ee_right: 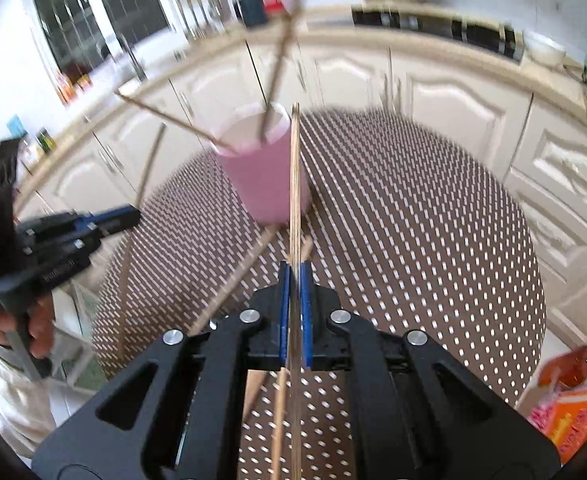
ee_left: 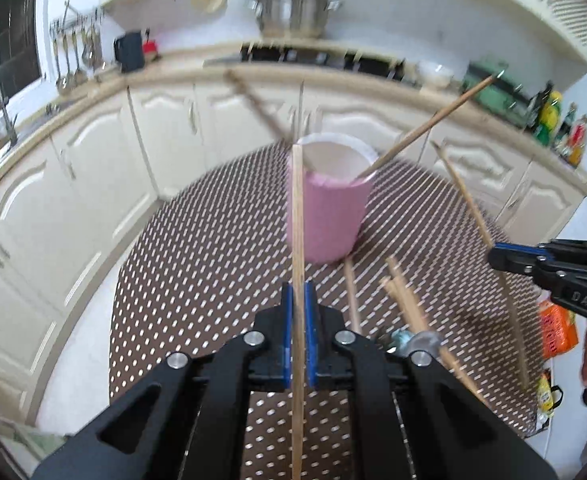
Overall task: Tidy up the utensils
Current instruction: 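Lift the chopstick with the right tool and insert it into the pink cup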
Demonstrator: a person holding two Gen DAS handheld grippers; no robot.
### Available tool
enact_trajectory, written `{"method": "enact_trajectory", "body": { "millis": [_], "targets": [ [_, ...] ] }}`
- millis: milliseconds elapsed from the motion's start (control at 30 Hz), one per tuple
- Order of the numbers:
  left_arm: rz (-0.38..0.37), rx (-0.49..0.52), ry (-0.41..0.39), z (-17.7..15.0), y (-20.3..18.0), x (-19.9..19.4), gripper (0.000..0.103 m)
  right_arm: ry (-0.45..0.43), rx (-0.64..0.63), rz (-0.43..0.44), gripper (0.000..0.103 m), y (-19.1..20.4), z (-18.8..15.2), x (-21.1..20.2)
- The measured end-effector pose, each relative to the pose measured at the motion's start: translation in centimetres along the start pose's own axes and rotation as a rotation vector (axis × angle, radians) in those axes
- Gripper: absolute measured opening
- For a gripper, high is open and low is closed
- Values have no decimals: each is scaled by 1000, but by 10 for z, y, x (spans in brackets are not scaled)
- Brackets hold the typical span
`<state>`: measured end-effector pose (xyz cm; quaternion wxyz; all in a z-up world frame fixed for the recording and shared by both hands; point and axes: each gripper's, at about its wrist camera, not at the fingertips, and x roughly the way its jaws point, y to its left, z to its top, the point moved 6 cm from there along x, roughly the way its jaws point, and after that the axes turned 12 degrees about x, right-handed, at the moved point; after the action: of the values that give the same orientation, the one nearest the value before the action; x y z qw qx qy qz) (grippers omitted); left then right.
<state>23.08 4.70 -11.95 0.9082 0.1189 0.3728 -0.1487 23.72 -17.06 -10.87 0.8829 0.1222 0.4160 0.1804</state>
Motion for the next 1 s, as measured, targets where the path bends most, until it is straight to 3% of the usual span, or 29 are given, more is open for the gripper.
{"method": "enact_trajectory", "body": {
  "millis": [133, 267, 567, 767, 1000],
  "targets": [
    [-18, 23, -149, 14, -17, -26, 6, -117, -4, 67, 5, 12, 2, -31],
    [-27, 37, -269, 27, -32, -42, 6, -195, 0, 96, 6, 29, 6, -32],
    [31, -70, -527, 81, -19, -59, 6, -468, 62, 107, 6, 19, 54, -35],
    [129, -91, -639, 116, -16, -59, 6, -648, 105, 106, 6, 7, 82, -37],
    [183, -113, -731, 145, -8, -47, 6, -726, 189, 169, 6, -15, 115, -13]
  ]
}}
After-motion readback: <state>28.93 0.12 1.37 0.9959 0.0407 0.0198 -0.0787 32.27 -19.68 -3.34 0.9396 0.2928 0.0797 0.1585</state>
